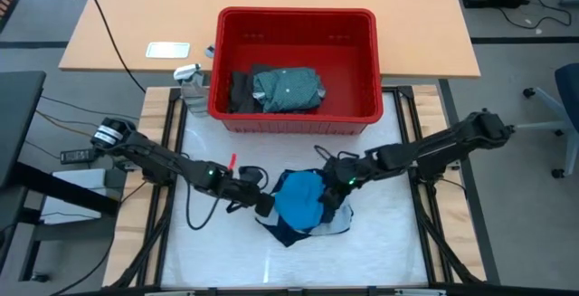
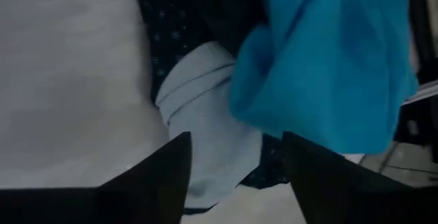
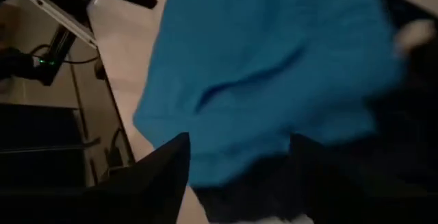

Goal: Fold Laundry from Bin
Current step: Put the stacked clothes into the red organizer bin

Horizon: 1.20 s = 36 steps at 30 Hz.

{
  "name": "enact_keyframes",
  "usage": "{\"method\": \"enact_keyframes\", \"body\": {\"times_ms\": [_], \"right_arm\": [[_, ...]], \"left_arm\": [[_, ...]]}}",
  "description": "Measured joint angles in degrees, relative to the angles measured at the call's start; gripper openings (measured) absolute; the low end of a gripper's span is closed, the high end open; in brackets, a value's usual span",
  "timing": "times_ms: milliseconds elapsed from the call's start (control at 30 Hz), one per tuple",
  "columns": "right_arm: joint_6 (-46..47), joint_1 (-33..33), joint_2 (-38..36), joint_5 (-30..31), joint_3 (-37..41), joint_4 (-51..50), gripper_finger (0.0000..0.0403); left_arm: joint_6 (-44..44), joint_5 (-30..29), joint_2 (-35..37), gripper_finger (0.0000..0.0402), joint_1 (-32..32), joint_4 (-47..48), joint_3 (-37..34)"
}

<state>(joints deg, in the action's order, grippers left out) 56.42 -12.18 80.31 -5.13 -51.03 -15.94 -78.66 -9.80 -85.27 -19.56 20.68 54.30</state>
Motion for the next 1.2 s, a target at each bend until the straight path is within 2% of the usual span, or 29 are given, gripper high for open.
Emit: {"method": "enact_keyframes", "body": {"times_ms": [200, 333, 467, 600, 700, 800, 900, 1033, 1200], "right_arm": [[1.21, 0.29, -7.38, 2.1, 1.53, -12.55, 0.0319], [5.97, 1.29, -10.24, 0.1, 7.1, -12.46, 0.0368], [10.36, 1.79, -10.61, -2.27, 14.56, -1.51, 0.0396], [16.13, 2.02, -9.65, -1.1, 22.83, 14.44, 0.0395], [20.61, 2.65, -8.14, -0.22, 28.39, 27.11, 0.0394], [23.02, 3.3, -5.47, 0.85, 31.73, 33.32, 0.0397], [22.89, 3.73, -1.84, 0.95, 32.2, 38.56, 0.0399], [22.09, 3.73, 3.92, 1.14, 29.72, 43.82, 0.0396], [20.33, 3.69, 12.21, 1.09, 24.69, 45.28, 0.039]], "left_arm": [[-0.48, 0.04, 1.81, 0.03, 0.27, -7.02, -5.03], [2.0, 0.38, 1.83, 0.033, 0.48, -18.26, -8.27], [3.0, 0.9, 1.79, 0.0336, 2.08, -29.35, -13.36], [0.48, 1.64, 1.7, 0.0337, 4.64, -32.85, -18.18], [0.28, 2.44, 1.37, 0.0337, 6.07, -41.46, -21.58], [0.3, 2.58, 0.62, 0.0337, 7.28, -45.58, -23.22], [0.3, 2.57, -1.74, 0.0337, 8.37, -46.4, -23.25], [-2.48, 2.54, -7.16, 0.0335, 8.83, -52.56, -23.12], [-2.51, 6.69, -14.63, 0.0307, 8.73, -59.14, -21.71]]}}
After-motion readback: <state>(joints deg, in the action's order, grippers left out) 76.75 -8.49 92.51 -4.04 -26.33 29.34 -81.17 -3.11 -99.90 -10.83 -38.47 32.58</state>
